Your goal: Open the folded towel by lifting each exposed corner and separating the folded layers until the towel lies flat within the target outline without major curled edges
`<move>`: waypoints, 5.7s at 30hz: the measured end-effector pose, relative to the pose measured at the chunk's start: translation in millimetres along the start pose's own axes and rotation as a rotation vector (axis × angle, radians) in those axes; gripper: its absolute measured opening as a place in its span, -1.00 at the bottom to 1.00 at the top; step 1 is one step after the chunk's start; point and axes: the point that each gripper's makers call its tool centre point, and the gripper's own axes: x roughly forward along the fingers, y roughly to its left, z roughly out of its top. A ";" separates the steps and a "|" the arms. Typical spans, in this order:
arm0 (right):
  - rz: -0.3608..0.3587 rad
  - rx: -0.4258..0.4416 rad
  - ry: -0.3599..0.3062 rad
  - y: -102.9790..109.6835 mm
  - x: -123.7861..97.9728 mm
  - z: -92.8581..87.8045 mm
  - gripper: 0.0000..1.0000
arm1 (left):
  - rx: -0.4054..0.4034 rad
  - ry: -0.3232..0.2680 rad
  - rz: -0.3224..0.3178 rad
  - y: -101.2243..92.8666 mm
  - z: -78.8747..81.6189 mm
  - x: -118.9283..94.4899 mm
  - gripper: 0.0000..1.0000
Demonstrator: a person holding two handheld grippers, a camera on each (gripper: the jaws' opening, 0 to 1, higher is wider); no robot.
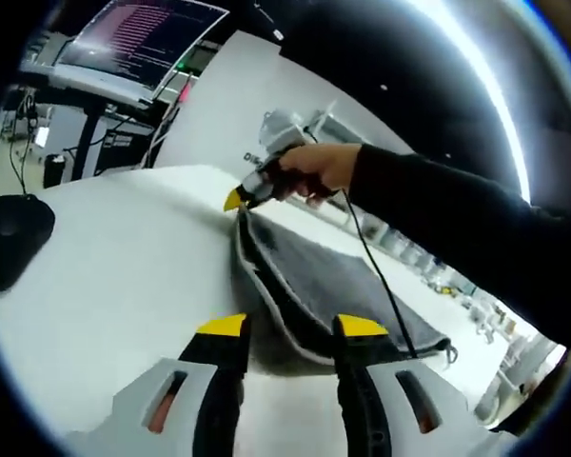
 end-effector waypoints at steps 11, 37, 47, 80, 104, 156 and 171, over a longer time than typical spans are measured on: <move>0.204 0.060 -0.045 38.1 -15.2 6.7 0.94 | 0.093 -0.028 0.055 -5.0 7.2 1.0 0.83; 0.171 0.009 -0.472 14.7 -146.9 15.9 0.99 | 0.258 -0.077 -0.005 -30.3 31.2 -3.1 0.99; 0.046 0.097 -0.771 -8.6 -256.3 -53.9 0.99 | 0.298 -0.065 -0.036 -51.9 36.8 -6.6 0.99; -0.409 0.323 -0.861 -54.2 -385.9 -397.3 0.99 | 0.449 -0.009 -0.226 -132.7 32.7 -11.5 0.96; -0.383 0.232 -0.807 -89.2 -362.9 -364.7 0.99 | 0.313 0.075 -0.068 -69.5 28.0 16.6 0.67; -0.178 -0.114 -0.678 -156.2 -308.8 -212.4 0.99 | 0.210 0.255 0.138 -23.7 17.1 39.3 0.45; -0.108 -0.249 -0.641 -134.8 -285.6 -128.4 0.91 | 0.191 0.301 0.080 -22.8 11.6 46.5 -0.04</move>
